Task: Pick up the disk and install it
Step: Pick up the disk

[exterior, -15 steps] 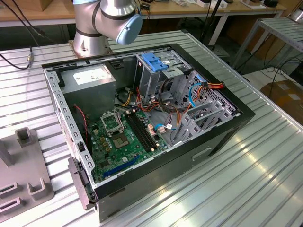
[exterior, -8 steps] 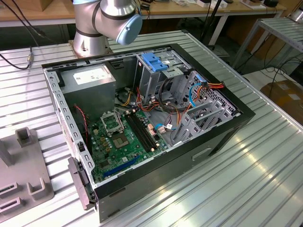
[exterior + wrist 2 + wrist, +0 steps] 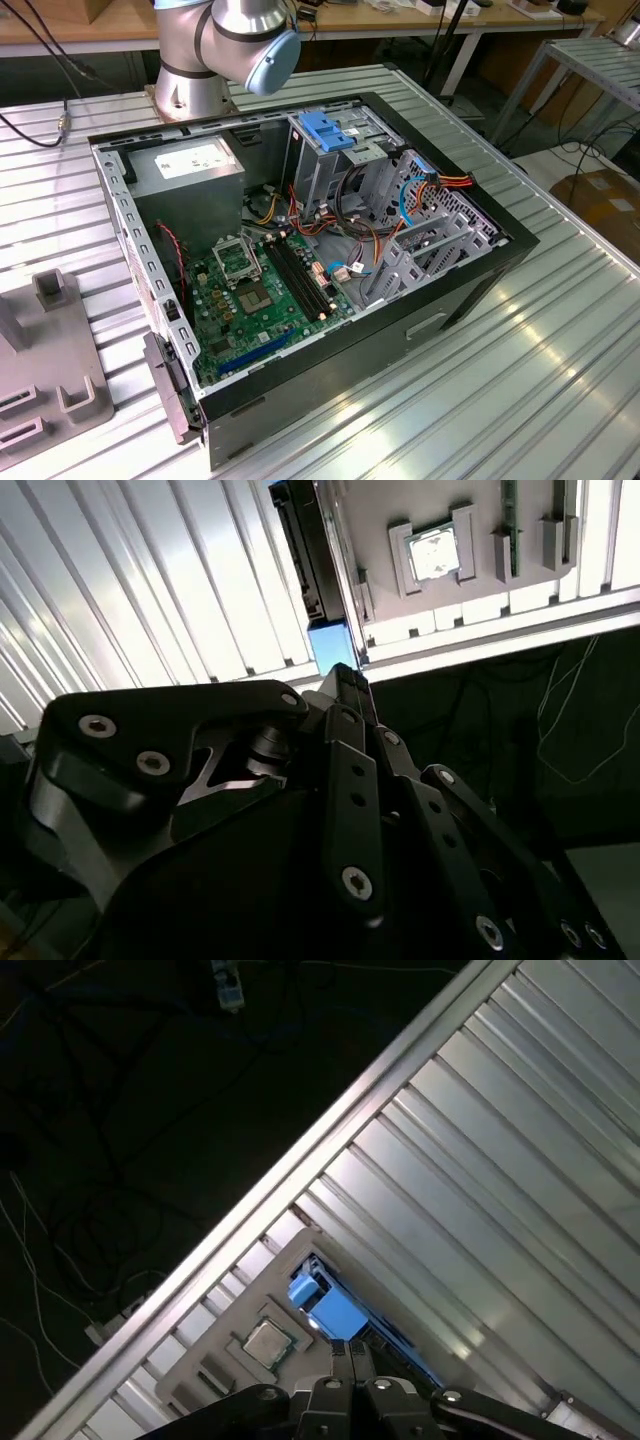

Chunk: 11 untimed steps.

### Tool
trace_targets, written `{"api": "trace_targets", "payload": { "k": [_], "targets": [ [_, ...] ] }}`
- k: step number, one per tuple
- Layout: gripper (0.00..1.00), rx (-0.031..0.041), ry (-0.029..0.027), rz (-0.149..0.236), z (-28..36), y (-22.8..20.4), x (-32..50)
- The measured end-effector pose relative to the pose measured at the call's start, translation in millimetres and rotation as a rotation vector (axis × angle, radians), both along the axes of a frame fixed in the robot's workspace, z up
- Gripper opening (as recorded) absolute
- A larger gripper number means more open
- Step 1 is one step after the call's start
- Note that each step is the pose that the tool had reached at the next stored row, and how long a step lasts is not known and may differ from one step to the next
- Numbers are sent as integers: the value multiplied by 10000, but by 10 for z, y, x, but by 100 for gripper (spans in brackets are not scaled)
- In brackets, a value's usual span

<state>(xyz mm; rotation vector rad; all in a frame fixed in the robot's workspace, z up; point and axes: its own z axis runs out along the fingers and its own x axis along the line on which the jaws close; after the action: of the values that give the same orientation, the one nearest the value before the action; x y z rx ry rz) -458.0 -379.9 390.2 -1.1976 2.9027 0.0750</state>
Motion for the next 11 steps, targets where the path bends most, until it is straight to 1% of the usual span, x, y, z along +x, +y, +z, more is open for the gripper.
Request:
{"api": "trace_targets", "payload": {
  "k": [5, 7, 8, 11],
  "targets": [
    [10, 0, 0, 899, -3, 0, 0],
    [10, 1, 0, 1309, -5, 0, 1],
    [10, 0, 0, 1597, -7, 0, 1],
    [10, 0, 0, 2153, -9, 0, 1]
  ]
}}
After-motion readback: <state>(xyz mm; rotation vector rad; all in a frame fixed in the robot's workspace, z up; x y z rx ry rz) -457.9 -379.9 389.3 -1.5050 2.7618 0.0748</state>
